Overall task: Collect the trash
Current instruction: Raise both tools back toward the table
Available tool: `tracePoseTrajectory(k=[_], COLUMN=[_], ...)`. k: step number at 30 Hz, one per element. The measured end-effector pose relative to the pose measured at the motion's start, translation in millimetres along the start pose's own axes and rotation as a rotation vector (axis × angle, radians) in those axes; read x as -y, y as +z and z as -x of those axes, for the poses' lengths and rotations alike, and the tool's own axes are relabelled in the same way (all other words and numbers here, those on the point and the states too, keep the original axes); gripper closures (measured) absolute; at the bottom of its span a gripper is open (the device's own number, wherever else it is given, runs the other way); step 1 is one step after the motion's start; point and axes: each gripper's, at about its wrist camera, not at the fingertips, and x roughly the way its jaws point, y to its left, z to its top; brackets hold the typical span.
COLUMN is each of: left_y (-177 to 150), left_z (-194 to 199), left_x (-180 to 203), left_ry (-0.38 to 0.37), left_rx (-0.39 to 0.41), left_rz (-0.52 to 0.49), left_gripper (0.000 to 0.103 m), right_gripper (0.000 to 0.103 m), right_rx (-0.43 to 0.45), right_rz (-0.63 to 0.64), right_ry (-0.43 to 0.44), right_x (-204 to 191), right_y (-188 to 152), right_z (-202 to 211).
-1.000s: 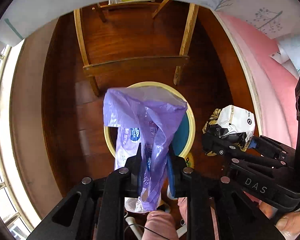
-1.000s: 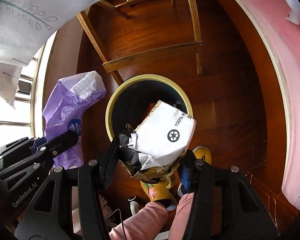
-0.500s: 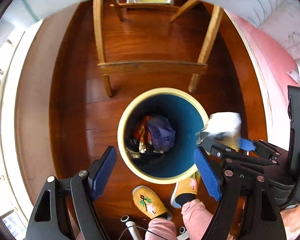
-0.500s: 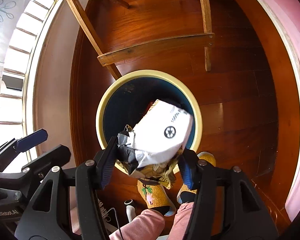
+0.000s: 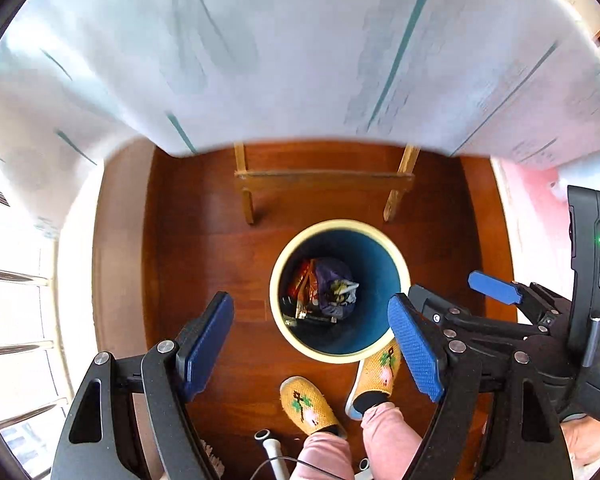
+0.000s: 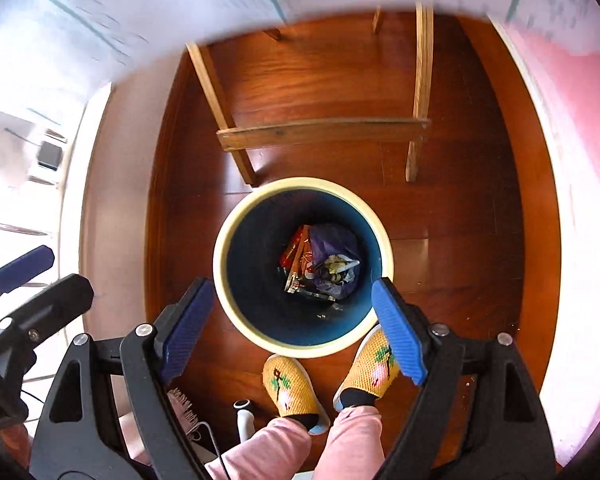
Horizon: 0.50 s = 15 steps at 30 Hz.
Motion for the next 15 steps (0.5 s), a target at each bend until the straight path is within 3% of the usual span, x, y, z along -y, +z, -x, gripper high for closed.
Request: tracePoseTrajectory(k=[15], left_y=[24.7], left_z=[241.0], left_x=[1.3], left_ry=[0.023], left_rx=[0.248], left_rz=[-0.015], left_gripper=[0.022], right_gripper=[0.024], right_rx=[0.173], right_rz=[0.092], right_ry=[0.096], right_x=[-70.1], right_y=[7.2], right_z=[215.5])
